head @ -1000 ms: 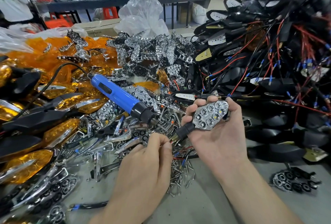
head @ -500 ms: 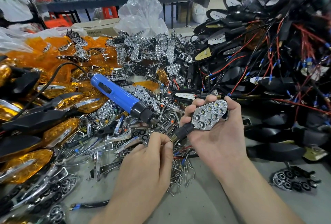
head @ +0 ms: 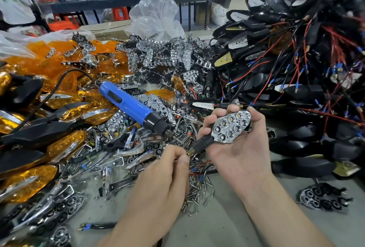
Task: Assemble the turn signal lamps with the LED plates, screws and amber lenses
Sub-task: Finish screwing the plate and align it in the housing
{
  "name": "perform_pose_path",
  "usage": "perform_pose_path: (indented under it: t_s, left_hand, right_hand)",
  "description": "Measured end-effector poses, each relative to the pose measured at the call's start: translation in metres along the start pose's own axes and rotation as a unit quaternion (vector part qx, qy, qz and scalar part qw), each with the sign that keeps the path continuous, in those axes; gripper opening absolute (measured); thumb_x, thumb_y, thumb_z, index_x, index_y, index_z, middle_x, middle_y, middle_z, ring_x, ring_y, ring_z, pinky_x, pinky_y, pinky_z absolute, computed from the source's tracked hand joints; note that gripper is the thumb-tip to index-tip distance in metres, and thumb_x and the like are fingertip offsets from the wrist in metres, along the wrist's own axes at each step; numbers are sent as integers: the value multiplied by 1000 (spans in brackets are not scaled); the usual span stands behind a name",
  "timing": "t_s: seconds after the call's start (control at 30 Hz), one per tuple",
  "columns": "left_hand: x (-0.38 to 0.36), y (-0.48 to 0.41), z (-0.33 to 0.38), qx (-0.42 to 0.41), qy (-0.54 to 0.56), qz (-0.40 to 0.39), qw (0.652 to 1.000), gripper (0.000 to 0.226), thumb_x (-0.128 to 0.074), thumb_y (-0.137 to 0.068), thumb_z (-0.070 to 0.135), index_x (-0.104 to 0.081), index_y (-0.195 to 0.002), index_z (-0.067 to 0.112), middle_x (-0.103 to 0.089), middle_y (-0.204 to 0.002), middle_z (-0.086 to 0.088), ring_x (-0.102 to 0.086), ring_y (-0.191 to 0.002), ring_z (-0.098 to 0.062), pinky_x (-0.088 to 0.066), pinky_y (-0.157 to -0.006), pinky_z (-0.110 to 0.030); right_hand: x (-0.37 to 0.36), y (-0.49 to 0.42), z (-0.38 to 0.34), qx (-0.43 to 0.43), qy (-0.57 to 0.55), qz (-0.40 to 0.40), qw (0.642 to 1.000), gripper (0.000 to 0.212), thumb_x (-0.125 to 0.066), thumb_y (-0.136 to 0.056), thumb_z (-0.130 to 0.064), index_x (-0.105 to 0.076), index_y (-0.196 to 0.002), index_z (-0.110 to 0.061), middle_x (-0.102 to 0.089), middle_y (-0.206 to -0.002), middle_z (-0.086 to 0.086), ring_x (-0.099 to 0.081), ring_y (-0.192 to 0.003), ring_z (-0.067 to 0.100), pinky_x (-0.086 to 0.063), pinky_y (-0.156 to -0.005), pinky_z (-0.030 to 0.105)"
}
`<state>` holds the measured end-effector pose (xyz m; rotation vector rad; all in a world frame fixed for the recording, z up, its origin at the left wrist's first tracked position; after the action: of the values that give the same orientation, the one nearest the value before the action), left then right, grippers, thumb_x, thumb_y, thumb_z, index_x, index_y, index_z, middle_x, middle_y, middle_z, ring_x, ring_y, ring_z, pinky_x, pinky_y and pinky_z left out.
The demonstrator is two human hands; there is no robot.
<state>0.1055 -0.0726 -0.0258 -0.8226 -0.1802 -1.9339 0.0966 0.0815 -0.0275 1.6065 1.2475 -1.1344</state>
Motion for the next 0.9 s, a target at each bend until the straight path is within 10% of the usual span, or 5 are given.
perform_pose_path:
  t_s: [0.4,0.9]
  left_hand:
    - [3,-10,-4,54,178,-54,981,22,-43,-95,42,-55,-83,28,-64,-57,-2,-55,-55,-11,-39,-59,-18]
    - [1,-8,-1,48,147,-41,987,24,-42,-105,35,-53,-84,29,-66,-60,-1,-56,-58,-16,-41,-66,-37]
  right_hand:
    - [-4,2,-3,7,-1,-15,1000,20,-52,-89,-39,-58,-79,-23,-56,-85,-2,-59,-74,20,-46,-68,32]
    - [-5,3,-3,13,-1,-5,1000,23,-49,-92,-40,-57,-79,-23,-56,-83,-2,-57,-74,21,-46,-67,32]
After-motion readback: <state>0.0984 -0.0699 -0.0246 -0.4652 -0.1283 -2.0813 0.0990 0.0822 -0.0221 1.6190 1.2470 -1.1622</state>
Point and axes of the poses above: each hand's wrist, its own y-axis away from the middle knuckle, its own x-axis out of the back of the hand, z = x × y, the point moved 6 cm from there along -y, towards the middle knuckle
